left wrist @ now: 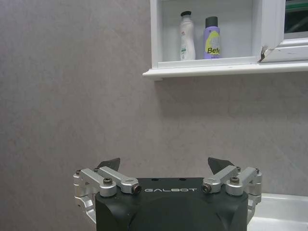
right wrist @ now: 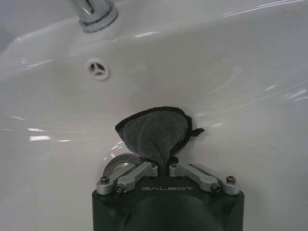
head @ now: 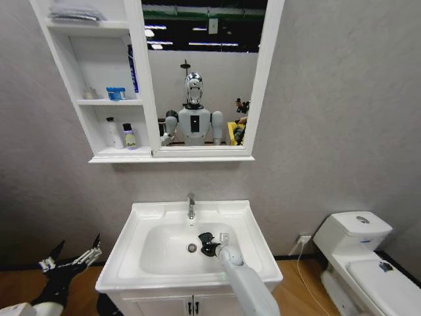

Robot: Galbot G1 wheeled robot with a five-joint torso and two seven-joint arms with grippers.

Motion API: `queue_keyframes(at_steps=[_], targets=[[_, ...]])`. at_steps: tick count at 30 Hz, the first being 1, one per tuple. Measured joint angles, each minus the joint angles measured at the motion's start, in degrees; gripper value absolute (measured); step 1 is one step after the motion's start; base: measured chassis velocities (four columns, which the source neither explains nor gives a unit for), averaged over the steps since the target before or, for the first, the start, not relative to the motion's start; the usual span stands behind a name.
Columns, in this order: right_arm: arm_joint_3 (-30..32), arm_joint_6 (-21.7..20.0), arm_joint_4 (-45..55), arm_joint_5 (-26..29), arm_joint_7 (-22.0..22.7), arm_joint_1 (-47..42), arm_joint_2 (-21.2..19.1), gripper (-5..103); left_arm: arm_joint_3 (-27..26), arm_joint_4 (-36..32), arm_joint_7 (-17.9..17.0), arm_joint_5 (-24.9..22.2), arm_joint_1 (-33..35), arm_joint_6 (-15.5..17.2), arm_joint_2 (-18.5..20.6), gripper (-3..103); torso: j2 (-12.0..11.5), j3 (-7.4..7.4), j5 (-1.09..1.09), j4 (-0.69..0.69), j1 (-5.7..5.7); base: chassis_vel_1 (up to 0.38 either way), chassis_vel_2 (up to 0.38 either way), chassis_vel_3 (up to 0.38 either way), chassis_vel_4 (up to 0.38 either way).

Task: Move facial cleanser and shampoo from washbasin to cabinet, then wipe washbasin with towel.

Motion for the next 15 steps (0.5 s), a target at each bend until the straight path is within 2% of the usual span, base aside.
queue_keyframes(at_steps=[4, 10, 12, 13, 15], targets=[[0.0, -0.1, 0.6, -0.1, 0.6, -0.2, -0.6, 5, 0.0, 0.0, 0.0, 0.0, 0.0, 0.0, 0.0, 100, 0.0, 0.0, 0.0, 0.01, 0.0, 0.0, 0.0, 0.0, 0.0], [0.0, -0.7, 4.1, -1.4, 2.9, -1.8, -4.0, 5, 0.0, 0.0, 0.0, 0.0, 0.0, 0.0, 0.0, 100, 0.0, 0.0, 0.0, -0.01, 0.0, 0.0, 0.0, 0.0, 0.0], [-0.6, 0.2, 6.3, -7.0, 3.9, -3.1, -5.9, 5, 0.0, 0.0, 0.0, 0.0, 0.0, 0.0, 0.0, 100, 0.0, -0.01, 0.01, 0.0, -0.01, 0.0, 0.0, 0.0, 0.0], [-0.6, 0.2, 6.3, -7.0, 3.9, -3.1, -5.9, 5, 0.0, 0.0, 0.0, 0.0, 0.0, 0.0, 0.0, 100, 0.0, -0.01, 0.01, 0.0, -0.01, 0.0, 0.0, 0.0, 0.0], [-1.1, -0.6, 8.7, -10.4, 5.6, -4.2, -7.0, 5, 0.0, 0.0, 0.0, 0.0, 0.0, 0.0, 0.0, 100, 0.0, 0.0, 0.01, 0.0, -0.01, 0.0, 0.0, 0.0, 0.0]])
